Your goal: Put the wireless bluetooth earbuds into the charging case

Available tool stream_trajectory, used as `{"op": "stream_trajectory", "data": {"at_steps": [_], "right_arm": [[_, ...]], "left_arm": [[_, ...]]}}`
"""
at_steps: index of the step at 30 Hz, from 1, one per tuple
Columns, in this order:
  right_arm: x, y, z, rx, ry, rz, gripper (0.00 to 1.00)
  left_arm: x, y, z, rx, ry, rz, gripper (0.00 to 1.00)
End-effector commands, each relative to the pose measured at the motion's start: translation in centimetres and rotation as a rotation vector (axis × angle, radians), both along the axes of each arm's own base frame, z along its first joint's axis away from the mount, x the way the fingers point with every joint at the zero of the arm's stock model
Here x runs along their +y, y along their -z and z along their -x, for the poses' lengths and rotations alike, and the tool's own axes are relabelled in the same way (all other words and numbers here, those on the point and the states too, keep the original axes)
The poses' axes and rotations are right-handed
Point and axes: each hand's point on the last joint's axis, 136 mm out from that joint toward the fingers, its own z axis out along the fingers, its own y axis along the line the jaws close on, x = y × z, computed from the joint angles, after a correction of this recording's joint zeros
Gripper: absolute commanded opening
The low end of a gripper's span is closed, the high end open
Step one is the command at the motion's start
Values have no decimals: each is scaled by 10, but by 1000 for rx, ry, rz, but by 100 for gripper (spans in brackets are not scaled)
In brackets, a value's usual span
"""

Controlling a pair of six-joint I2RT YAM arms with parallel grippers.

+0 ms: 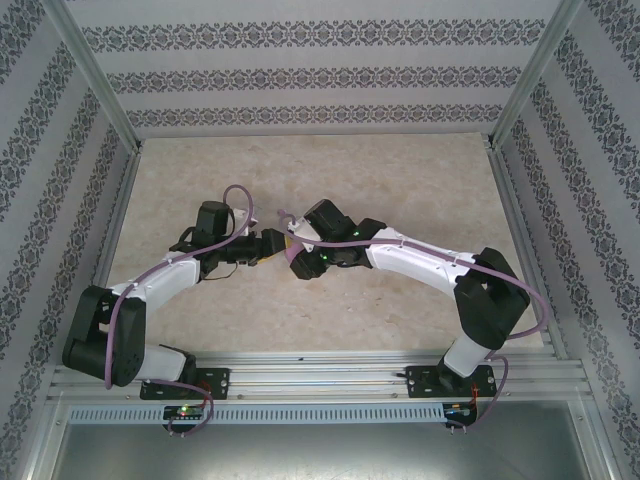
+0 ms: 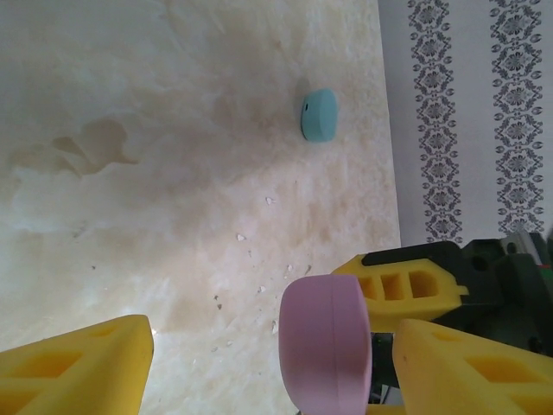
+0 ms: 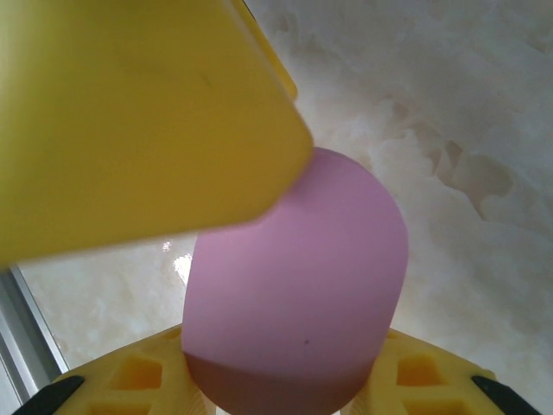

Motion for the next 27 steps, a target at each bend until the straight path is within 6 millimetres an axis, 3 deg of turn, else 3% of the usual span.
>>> {"op": "stream_trajectory", "data": {"at_steps": [1,5,19,27], "right_arm": [[5,-24,-3,-36,-17,-60,19],[6,-26,-2,-40,-18,-66,19],[9,-27,-7,-43,-7,-67,20],[11,-28,-10,-47,4,-75,21]], "left_arm": [[-13,-9,0,-18,34,43,70],[-19,-7,1,-2,45,58,66],[-21,-20,-2,6,11,121,31],[-19,-31,-3,-5,-15,139,24]]}}
